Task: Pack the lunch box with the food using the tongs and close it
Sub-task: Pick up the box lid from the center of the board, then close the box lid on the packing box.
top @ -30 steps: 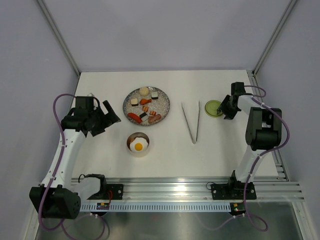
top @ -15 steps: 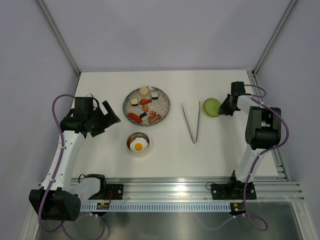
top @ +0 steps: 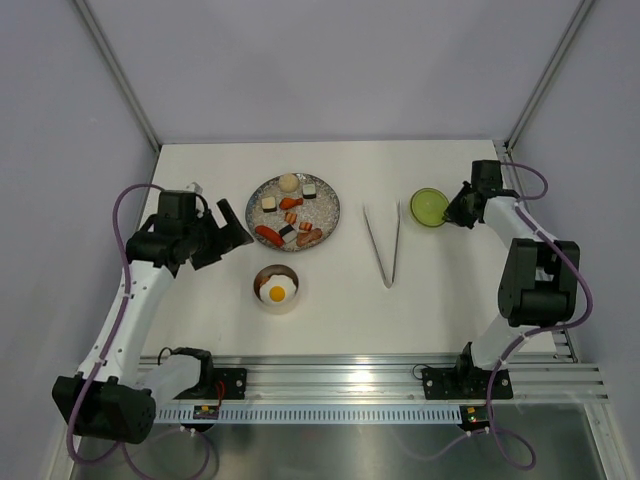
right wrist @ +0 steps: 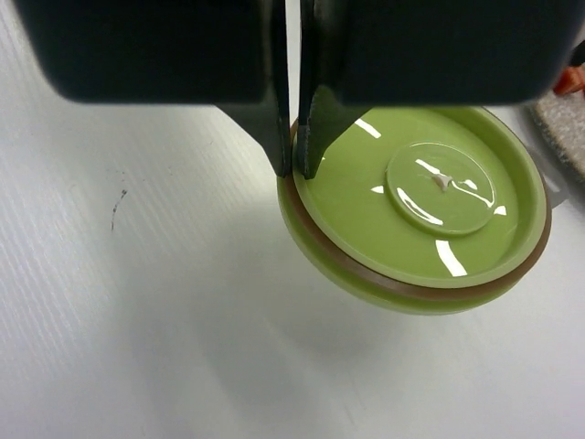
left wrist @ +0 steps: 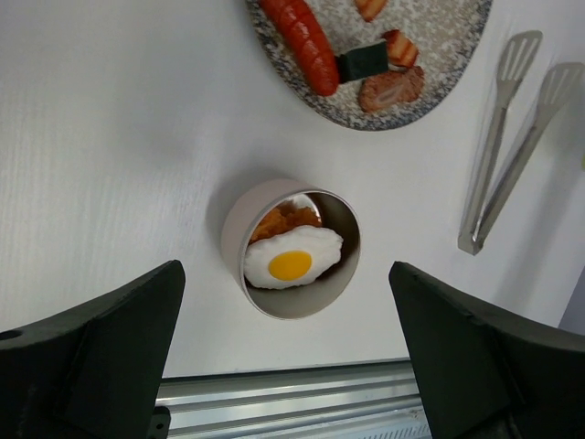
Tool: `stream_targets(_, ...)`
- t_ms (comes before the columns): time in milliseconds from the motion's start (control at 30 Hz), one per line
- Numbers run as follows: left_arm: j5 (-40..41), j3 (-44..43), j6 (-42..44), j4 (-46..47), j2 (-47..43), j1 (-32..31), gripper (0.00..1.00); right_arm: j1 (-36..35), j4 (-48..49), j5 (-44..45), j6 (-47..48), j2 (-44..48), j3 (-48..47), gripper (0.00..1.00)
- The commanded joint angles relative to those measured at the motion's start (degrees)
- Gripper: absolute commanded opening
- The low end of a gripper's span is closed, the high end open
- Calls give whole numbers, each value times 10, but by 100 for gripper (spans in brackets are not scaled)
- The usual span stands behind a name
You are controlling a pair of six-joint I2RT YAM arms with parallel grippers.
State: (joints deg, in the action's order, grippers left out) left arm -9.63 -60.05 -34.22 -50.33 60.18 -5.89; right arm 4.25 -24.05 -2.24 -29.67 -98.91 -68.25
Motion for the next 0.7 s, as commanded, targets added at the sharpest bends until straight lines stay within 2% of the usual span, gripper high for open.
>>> stream_targets(0,-36,-31,-17,68,5,-48,99,-1,-6,-25,-7,70,16,0)
stream_targets(133,-57,-28,-45,129,29,-100,99,-40,-24,-44,2,118,26,0)
stream_targets(233,-44,-36,-51,153,49,-140,99,-113,-40,-48,2,146,25,0)
stream_targets(367,-62,-36,-46,184,58,-159,99,-203,-29,-98,-4,166,33,0)
stream_targets(500,-103,-13,-52,230,56,-163,99,-255,4,-177,-14,173,48,0)
stream_targets(667,-133,13,-73,271,69,-167,99,-298,-1,-192,-16,159,32,0)
